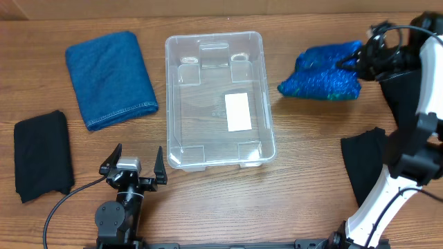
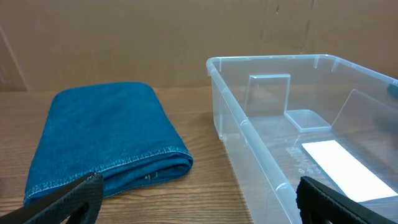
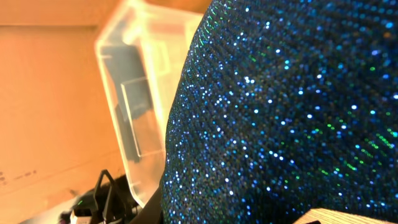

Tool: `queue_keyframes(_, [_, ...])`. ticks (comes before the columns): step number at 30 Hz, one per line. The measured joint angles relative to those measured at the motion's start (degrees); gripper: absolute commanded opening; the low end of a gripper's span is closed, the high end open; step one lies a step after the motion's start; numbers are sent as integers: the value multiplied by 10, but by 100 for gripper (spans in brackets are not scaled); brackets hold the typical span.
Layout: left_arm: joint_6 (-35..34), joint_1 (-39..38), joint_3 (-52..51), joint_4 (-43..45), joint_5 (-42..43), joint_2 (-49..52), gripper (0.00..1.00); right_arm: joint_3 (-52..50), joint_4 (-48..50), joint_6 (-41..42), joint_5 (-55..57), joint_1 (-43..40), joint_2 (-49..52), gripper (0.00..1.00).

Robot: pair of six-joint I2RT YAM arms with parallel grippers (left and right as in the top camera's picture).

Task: Pack container
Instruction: 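Lift the sparkly blue cloth with the right gripper over the bin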

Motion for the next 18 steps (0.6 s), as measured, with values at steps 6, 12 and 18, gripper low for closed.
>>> queue_keyframes(6, [0,0,0,0,0,0,100,32,-3,28,-8,7,-135,4])
queue_keyframes(12, [0,0,0,0,0,0,100,37,12,40,-12,145,-194,4])
queue_keyframes(18, [0,0,0,0,0,0,100,37,114,42,68,333,-188,4])
